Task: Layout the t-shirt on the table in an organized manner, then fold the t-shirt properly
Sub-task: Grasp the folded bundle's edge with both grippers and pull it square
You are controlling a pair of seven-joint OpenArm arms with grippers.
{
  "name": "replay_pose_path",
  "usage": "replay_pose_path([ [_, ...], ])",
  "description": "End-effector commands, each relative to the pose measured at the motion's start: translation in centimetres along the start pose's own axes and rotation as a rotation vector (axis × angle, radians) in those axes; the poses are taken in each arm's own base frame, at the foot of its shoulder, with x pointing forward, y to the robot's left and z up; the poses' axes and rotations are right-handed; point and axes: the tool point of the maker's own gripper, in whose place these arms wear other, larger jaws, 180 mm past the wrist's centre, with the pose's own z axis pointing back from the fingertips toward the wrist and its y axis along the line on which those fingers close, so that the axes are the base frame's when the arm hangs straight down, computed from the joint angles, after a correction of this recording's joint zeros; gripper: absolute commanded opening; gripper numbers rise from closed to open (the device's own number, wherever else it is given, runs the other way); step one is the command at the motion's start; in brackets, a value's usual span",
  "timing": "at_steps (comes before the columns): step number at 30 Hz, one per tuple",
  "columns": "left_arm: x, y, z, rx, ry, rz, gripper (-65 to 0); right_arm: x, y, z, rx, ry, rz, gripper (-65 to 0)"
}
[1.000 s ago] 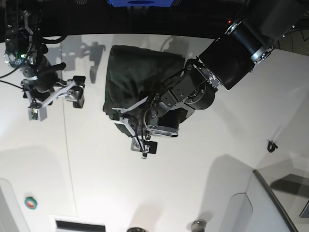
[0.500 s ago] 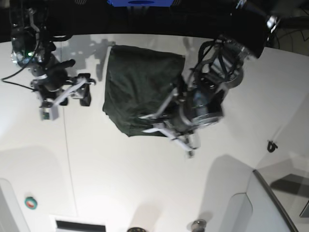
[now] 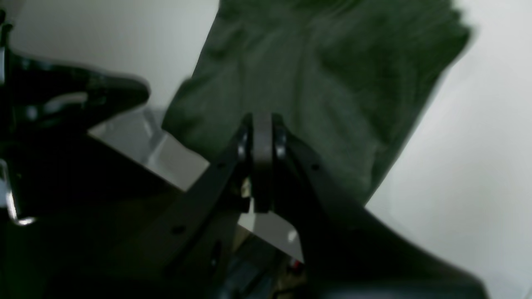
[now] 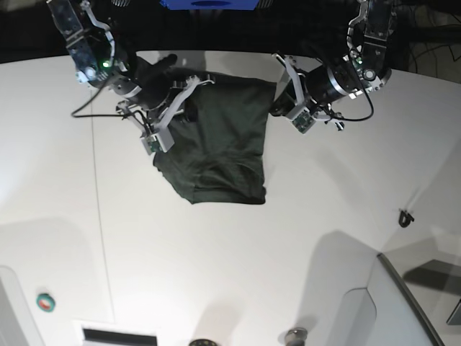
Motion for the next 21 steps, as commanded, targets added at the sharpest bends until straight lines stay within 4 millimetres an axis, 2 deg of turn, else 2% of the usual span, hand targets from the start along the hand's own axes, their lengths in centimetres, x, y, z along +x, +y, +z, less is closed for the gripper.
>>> replay_pose_path([
  [1, 0.5, 0.1, 0.1, -0.004, -0.037, 0.013, -65.0, 0.4, -0.4, -0.2, -0.003, -0.014, 0.006, -64.5],
  [4, -0.4, 0.1, -0.3, -0.011, -0.04, 0.044, -65.0, -0.8, -1.7, -1.1, -0.031, -0.006, -0.013, -64.5],
  [8, -3.1, -0.2, -0.9, -0.026, 0.018, 0.091, -65.0, -3.1, -3.2, -2.0, -0.066, 0.034, -0.037, -64.5],
  [11, -3.6, -1.0, -1.4, -0.054, 0.034, 0.096, -65.0, -3.0, -3.5, -2.3, -0.069, 0.035, -0.037, -64.7],
  [15, -1.9, -0.9, -0.8, -0.042, -0.012, 0.074, -65.0, -1.2, -2.4, -1.3, -0.046, -0.021, -0.021, -64.7],
  [17, 0.0, -0.4, 0.2, -0.024, -0.075, 0.083, -65.0, 0.2, -1.1, 0.1, -0.02, -0.072, -0.004, -64.7],
  [18, 0.7, 0.0, 0.8, -0.011, -0.105, 0.095, -65.0, 0.9, -1.1, 1.1, -0.02, -0.098, 0.006, -64.7],
  [20, 1.7, 1.0, 2.4, 0.03, -0.149, 0.111, -65.0, 2.1, -0.9, 2.9, -0.02, -0.148, 0.011, -64.7],
  [21, 1.5, 1.4, 3.3, 0.055, -0.153, 0.117, -65.0, 2.4, -1.1, 3.8, -0.032, -0.168, 0.005, -64.7],
])
